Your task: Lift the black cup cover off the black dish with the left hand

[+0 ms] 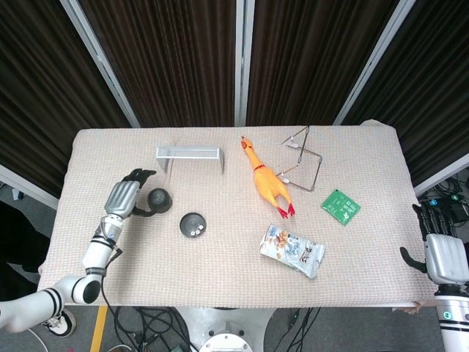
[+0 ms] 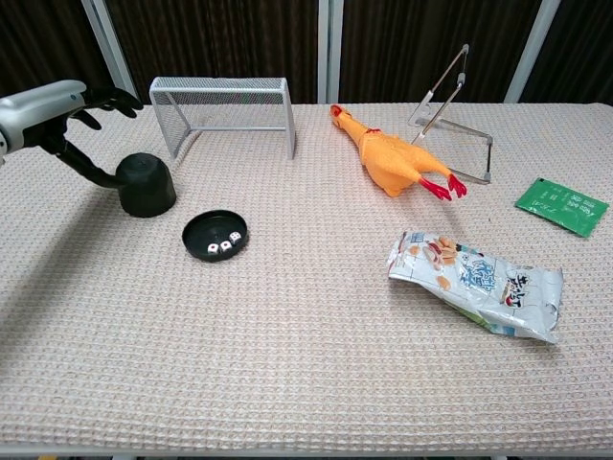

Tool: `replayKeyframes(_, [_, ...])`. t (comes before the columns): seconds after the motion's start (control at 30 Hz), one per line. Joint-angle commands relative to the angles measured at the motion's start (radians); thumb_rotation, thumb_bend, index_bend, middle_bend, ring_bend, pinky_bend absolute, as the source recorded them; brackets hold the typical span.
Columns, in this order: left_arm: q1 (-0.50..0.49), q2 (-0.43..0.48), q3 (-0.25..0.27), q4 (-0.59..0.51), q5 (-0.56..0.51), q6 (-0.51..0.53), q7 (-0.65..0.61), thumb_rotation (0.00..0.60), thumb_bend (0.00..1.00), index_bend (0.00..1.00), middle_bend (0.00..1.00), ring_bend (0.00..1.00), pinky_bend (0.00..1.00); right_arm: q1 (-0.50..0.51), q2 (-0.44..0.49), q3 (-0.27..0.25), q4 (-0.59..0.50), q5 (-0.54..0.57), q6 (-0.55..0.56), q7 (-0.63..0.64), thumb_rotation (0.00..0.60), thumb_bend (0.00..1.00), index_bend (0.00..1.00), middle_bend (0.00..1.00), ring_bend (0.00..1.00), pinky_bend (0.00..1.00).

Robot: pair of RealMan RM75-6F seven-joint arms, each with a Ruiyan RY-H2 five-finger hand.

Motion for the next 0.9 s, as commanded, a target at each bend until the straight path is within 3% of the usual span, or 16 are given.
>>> replayKeyframes(0.03, [0.006, 0.009, -0.005, -0.013, -0.001, 0.015, 0.009, 0.600, 0.08, 0.13, 0.12, 0.06, 0.17, -0.002, 0.002, 0.003, 0.000, -0.002, 0.008, 0.004, 0.600, 0.18, 0.00, 0.02, 0.00, 0.00])
replayKeyframes(0.3, [0.068, 0.084, -0.005, -0.050, -0.004, 0.118, 0.064, 0.600, 0.10, 0.13, 0.12, 0.06, 0.17, -0.015, 0.008, 0.011, 0.034, -0.005, 0.027, 0.074, 0.600, 0.14, 0.00, 0.02, 0.00, 0.00])
replayKeyframes(0.47, [0.154, 0.198, 0.010, -0.200, -0.027, 0.209, 0.125, 0.600, 0.12, 0.13, 0.12, 0.06, 0.16, -0.022, 0.006, 0.012, 0.059, 0.011, 0.022, 0.095, 0.600, 0.14, 0.00, 0.02, 0.00, 0.00])
replayKeyframes(0.63, [0.253, 0.273, 0.085, -0.309, 0.007, 0.336, 0.240, 0.600, 0.11, 0.13, 0.12, 0.06, 0.16, -0.021, -0.004, 0.004, 0.077, 0.017, -0.002, 0.112, 0.600, 0.14, 0.00, 0.01, 0.00, 0.00])
replayKeyframes(0.77, [0.327, 0.281, 0.163, -0.298, 0.103, 0.429, 0.250, 0.600, 0.08, 0.14, 0.12, 0.06, 0.17, -0.022, -0.008, 0.003, 0.087, 0.014, -0.006, 0.134, 0.600, 0.13, 0.00, 0.01, 0.00, 0.00])
replayKeyframes(0.9, [0.392, 0.284, 0.202, -0.296, 0.130, 0.494, 0.266, 0.600, 0.07, 0.13, 0.12, 0.06, 0.17, -0.026, -0.011, 0.001, 0.088, 0.005, 0.003, 0.133, 0.600, 0.13, 0.00, 0.01, 0.00, 0.00])
